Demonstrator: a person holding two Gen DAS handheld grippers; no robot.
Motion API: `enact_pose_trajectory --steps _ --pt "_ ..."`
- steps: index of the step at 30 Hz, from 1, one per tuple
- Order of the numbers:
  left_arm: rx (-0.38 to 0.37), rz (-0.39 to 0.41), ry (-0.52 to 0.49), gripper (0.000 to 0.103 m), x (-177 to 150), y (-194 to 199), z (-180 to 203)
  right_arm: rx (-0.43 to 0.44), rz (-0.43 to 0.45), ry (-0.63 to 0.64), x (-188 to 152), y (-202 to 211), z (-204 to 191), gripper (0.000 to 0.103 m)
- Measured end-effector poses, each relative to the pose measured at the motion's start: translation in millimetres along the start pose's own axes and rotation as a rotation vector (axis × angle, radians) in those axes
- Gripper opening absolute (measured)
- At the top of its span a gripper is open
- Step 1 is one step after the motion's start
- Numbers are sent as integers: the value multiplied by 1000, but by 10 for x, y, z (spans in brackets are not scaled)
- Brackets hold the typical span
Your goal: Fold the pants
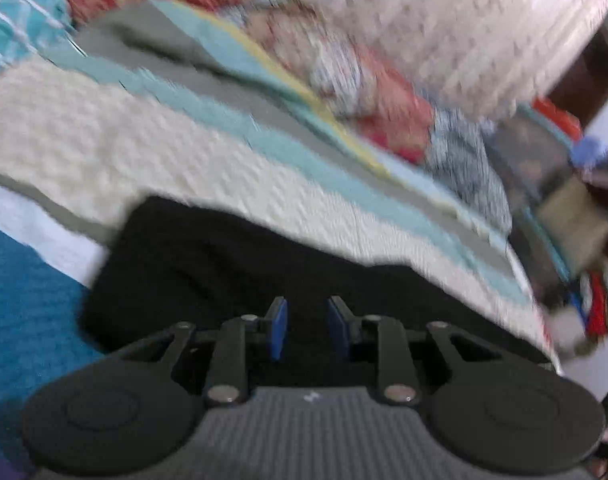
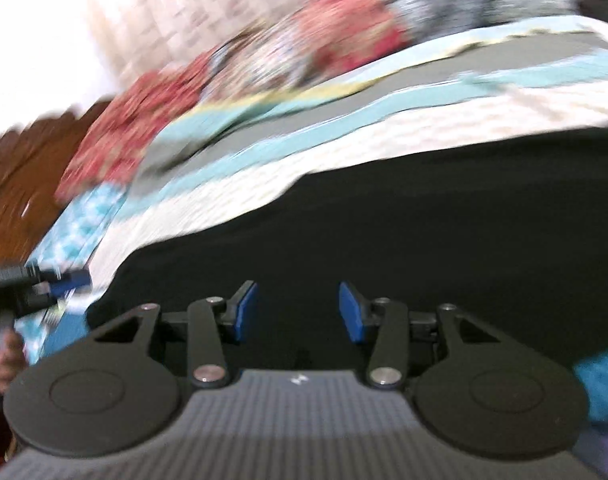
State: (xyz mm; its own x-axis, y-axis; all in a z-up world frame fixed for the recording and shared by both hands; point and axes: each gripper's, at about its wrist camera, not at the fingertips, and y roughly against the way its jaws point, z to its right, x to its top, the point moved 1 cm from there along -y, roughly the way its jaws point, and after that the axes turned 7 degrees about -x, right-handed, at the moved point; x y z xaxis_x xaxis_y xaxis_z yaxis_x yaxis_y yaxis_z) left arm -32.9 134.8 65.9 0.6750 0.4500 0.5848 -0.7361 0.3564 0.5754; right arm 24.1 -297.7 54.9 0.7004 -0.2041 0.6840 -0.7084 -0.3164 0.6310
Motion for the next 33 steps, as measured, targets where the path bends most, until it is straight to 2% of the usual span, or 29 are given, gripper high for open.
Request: enact_pose_trajectory --steps 1,3,4,5,7,9,10,11,14,16,18,20,27,31,32,33 --pt "26 -26 -16 24 -42 -108 11 -28 18 -28 -42 59 74 48" --pt "145 -89 -51 23 -161 -309 -32 -89 55 -97 -128 248 346 48" --pt "212 -137 -52 18 -223 -415 -127 -125 74 -141 -159 333 495 48" --pt "244 -187 -26 12 -285 -508 -246 -166 100 -196 -198 442 690 48" --pt "213 -182 53 9 -302 -451 -356 -243 159 -293 -286 593 963 48" --pt "188 -165 77 14 -204 -338 -277 -314 230 -397 -366 782 1258 49" --pt "181 -145 63 22 -154 -285 -195 -331 263 -442 -402 860 1354 49" --pt "182 -125 37 24 -101 -258 -94 -341 312 -505 -436 942 1509 49" --pt "168 -94 -29 26 8 -226 198 -359 401 -627 -478 994 1794 50" --pt "150 -103 -45 26 39 -289 355 -377 433 -662 -437 969 1934 53" --pt "143 -128 -63 27 -15 -401 505 -397 454 -694 -373 949 2070 65" --pt "140 -158 -75 30 -104 -506 627 -393 479 -719 -303 911 2181 66" --pt "124 -253 -96 31 -291 -766 833 -341 468 -825 -276 955 2713 66" --pt "123 -275 -117 32 -337 -814 902 -320 481 -835 -291 975 2776 67" --pt "124 -278 -118 32 -329 -833 907 -326 477 -820 -258 960 2760 64" --pt "123 -281 -118 32 -328 -853 917 -342 468 -797 -214 942 2735 55"
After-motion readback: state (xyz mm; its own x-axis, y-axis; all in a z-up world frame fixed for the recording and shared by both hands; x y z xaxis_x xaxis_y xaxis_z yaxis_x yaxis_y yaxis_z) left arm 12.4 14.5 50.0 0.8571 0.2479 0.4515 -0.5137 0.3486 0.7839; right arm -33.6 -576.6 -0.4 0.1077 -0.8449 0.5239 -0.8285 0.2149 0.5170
